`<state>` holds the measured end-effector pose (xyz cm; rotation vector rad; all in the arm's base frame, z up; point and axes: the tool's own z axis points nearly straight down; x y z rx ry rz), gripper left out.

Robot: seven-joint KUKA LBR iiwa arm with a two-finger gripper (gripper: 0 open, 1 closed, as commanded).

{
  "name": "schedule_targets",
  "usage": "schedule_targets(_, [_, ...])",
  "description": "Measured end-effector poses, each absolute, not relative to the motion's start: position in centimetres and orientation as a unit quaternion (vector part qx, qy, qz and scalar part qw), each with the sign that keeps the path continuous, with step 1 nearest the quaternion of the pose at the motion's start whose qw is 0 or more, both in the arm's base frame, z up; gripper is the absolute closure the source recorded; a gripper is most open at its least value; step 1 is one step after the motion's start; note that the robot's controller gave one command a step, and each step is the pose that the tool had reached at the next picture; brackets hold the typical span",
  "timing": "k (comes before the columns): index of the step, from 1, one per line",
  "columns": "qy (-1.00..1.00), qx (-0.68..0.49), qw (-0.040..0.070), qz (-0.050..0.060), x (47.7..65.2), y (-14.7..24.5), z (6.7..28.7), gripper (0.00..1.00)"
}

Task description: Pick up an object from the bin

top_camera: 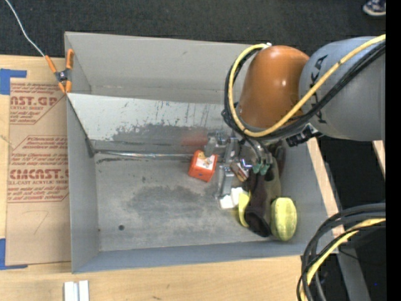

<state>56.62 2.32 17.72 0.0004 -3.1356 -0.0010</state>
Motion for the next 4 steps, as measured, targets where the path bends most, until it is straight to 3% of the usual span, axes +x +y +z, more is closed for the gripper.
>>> schedule_targets(1, [-1.0,0.0,-0.001,0.0,56.8,2.3,18.2,0.0])
schedule_targets(2, [-1.0,0.014,0.0,0.0,55.2,2.9,10.9,0.0])
schedule_targets(3, [-0.999,-0.051,0.001,-0.001,53.6,2.1,7.4,0.0])
schedule_targets(4, [-0.999,-0.05,0.001,-0.001,53.5,2.0,7.4,0.0])
